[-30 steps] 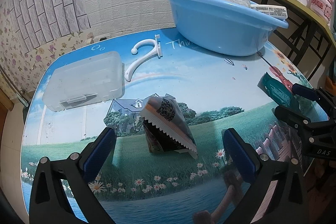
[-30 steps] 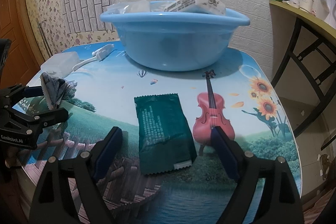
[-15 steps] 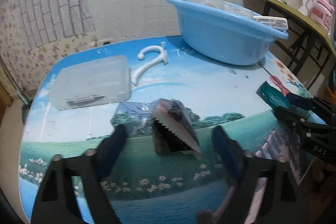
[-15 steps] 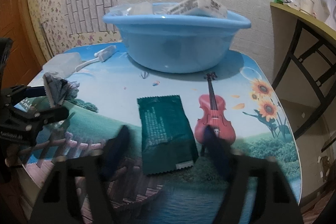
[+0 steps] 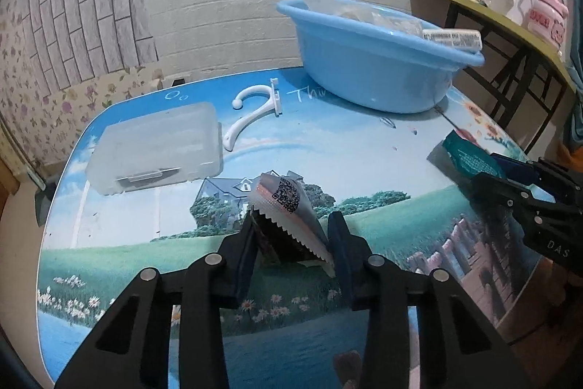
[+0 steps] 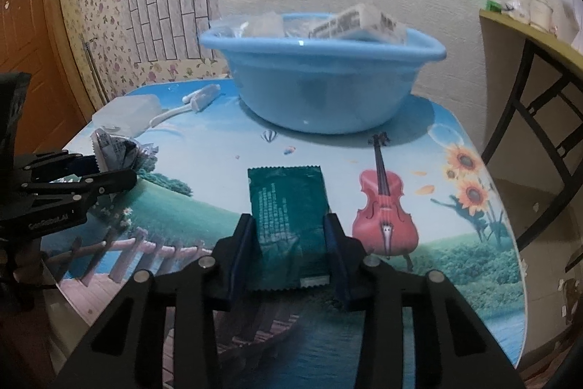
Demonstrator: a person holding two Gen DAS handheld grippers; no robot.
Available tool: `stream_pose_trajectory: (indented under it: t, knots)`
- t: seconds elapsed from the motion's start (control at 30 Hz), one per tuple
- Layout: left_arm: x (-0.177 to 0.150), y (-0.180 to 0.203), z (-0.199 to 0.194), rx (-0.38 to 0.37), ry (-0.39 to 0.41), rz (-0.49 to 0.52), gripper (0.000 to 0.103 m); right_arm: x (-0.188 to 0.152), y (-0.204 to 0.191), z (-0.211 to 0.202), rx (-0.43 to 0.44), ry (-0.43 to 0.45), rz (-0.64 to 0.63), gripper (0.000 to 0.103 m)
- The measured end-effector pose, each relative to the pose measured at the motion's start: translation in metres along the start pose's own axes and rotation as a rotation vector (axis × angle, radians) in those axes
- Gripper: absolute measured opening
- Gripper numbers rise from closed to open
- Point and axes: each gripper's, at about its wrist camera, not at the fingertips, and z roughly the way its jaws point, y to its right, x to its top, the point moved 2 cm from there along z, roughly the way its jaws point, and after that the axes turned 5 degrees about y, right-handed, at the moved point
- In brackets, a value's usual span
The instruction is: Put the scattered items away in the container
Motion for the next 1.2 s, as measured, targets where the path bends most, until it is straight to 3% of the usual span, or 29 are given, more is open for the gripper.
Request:
stream_pose_trajectory:
  t: [0.3, 0.7, 1.2]
  knots:
    - [0.021, 0.002, -0.022, -0.016, 0.037, -0.009, 0.034, 0.025, -0.012, -0.026, 0.047, 0.094, -0.029, 0.038]
    - [0.1, 0.033, -0.036, -0.086, 0.156, 0.034, 0.034, 0.078, 0.009, -0.055, 0.044, 0.235, 0.008, 0.038]
    - [0.153, 0.073, 0.021, -0.147, 0.104, 0.06, 0.034, 0.135, 0.049, 0.004, 0.051, 0.225, 0.098, 0.038]
